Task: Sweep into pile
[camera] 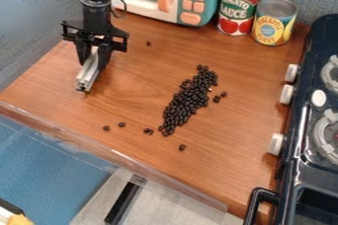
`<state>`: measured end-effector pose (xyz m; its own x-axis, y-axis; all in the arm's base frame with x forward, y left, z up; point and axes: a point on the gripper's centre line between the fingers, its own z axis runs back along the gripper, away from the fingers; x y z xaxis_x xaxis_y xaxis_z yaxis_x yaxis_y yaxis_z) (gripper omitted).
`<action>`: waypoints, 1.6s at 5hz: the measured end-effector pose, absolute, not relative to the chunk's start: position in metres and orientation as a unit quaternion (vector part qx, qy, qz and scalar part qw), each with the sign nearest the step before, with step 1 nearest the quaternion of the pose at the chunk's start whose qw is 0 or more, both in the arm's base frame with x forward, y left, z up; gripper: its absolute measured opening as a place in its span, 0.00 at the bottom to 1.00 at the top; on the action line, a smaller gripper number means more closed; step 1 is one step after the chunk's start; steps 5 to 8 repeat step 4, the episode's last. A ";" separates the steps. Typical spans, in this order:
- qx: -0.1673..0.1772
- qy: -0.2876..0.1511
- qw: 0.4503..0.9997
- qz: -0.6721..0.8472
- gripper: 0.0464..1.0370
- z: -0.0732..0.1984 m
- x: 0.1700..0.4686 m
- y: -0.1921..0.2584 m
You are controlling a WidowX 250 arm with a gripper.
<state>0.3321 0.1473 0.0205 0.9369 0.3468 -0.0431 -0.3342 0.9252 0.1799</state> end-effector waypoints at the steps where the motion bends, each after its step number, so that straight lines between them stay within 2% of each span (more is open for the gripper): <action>1: 0.098 0.042 0.976 0.192 0.72 0.015 0.326 0.145; 2: 0.100 0.024 0.976 0.190 0.96 0.031 0.327 0.145; 3: 0.110 -0.003 0.974 0.199 0.97 0.062 0.324 0.145; 4: 0.146 -0.030 0.958 0.247 0.97 0.093 0.314 0.150; 8: 0.146 -0.030 0.958 0.247 0.97 0.093 0.314 0.150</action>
